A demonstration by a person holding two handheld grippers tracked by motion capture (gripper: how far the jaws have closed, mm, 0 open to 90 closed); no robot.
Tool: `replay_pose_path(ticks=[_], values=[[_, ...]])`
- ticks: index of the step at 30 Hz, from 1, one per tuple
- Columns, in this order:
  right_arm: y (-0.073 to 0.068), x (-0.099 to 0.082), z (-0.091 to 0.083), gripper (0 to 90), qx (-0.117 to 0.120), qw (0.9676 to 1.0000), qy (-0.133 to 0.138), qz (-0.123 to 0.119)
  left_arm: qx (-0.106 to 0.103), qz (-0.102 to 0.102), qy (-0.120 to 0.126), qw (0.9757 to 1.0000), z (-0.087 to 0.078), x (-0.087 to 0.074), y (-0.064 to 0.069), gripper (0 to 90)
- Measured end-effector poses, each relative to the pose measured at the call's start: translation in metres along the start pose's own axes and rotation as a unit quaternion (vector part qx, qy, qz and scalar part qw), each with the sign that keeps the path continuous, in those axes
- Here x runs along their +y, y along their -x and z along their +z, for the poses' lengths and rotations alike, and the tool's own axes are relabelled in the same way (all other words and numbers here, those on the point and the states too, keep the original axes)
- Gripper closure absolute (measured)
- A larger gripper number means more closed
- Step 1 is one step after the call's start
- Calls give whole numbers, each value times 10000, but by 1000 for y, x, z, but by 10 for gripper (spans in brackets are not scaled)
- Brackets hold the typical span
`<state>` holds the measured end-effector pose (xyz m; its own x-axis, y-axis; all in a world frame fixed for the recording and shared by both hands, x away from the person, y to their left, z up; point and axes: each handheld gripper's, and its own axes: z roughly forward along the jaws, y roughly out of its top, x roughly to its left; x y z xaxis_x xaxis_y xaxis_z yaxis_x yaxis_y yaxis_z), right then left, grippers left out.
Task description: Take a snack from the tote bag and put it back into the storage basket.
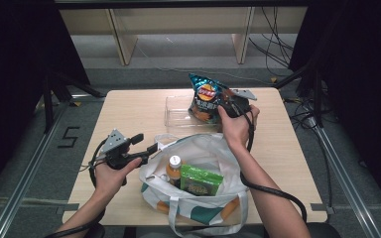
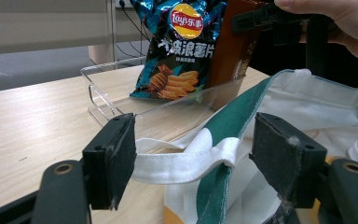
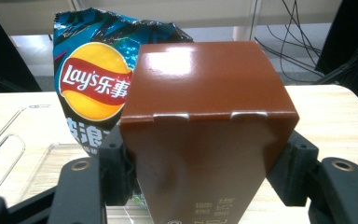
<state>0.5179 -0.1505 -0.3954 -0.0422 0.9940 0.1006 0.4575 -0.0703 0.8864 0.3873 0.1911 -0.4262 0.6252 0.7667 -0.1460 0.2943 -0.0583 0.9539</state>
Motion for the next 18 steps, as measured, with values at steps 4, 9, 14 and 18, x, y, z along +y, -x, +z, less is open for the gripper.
replay_pose_path(ticks=[4,9,14,18], values=[[4,-1,4,288,131,9997,-169,-97,3,-12,18,10000,0,0,0,299],[11,-1,0,252,306,9992,-158,-194,-1,-24,22,10000,0,0,0,298],[14,5,-16,246,476,9987,-104,-151,10,-28,43,10000,-1,1,-1,297],[19,7,-26,247,638,9978,-57,-178,15,-26,56,10000,-2,1,0,296]])
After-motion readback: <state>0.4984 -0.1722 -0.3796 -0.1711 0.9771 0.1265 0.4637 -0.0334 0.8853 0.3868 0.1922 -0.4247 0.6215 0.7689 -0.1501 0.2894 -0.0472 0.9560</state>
